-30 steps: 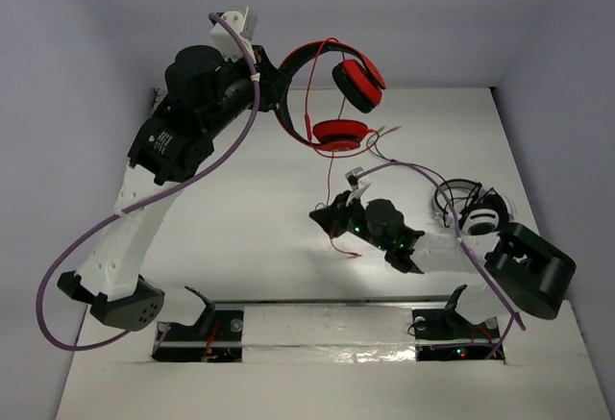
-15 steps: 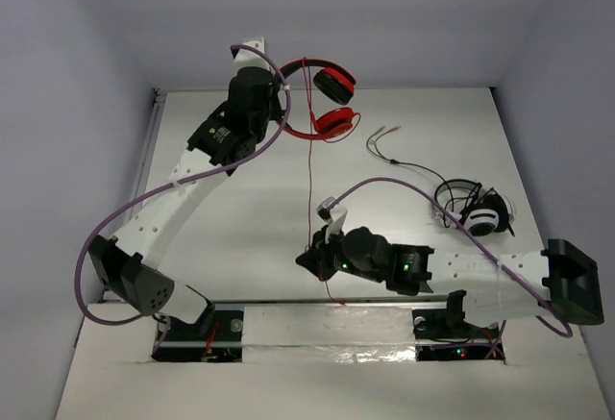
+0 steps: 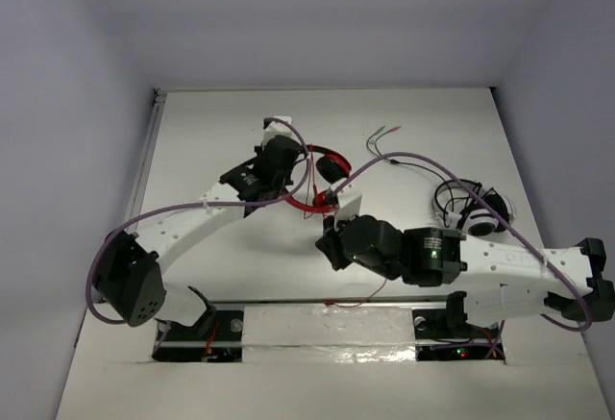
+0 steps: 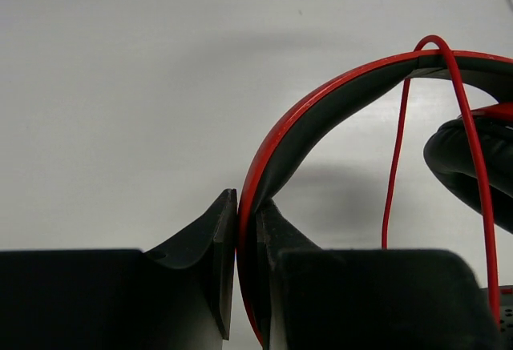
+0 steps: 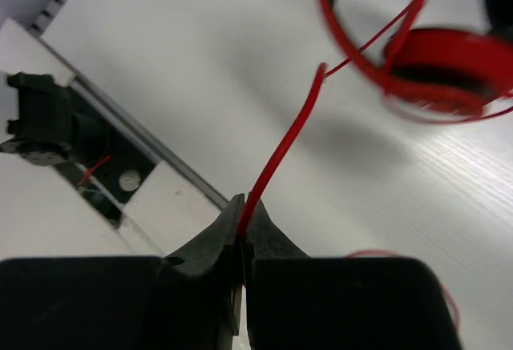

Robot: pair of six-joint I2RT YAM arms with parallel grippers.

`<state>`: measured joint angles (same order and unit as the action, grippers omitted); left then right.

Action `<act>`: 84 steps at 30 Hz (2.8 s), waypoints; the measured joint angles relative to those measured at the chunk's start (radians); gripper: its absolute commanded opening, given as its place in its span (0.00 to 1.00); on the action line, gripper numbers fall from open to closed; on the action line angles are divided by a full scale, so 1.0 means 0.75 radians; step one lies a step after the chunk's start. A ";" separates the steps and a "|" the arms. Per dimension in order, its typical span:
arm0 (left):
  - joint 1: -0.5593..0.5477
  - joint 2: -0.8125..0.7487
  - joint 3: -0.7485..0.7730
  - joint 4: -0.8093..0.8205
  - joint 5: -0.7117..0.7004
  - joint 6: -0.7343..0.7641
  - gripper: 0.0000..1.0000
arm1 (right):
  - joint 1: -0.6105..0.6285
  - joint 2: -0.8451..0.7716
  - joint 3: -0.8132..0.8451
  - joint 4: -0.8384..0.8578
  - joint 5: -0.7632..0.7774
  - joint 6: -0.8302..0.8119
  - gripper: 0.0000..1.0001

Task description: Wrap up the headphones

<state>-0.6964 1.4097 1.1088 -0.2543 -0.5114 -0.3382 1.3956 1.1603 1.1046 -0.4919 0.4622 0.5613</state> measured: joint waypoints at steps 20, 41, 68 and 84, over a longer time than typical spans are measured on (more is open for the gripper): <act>-0.186 -0.370 -0.041 -0.350 0.315 0.208 0.00 | -0.140 0.008 0.250 -0.449 0.587 -0.183 0.00; -0.099 -0.517 0.114 -0.287 0.803 0.306 0.00 | -0.630 -0.169 -0.154 0.164 0.271 -0.349 0.34; 0.059 -0.284 0.727 -0.302 0.887 0.154 0.00 | -0.682 0.140 -0.902 1.570 -0.561 0.015 0.47; 0.059 -0.393 0.522 -0.228 0.826 0.061 0.00 | -0.172 0.000 -0.881 1.176 -0.477 0.252 0.00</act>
<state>-0.6521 1.1149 1.5002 -0.4255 0.1081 -0.2924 1.2667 1.1603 0.4438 0.3901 0.1043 0.7506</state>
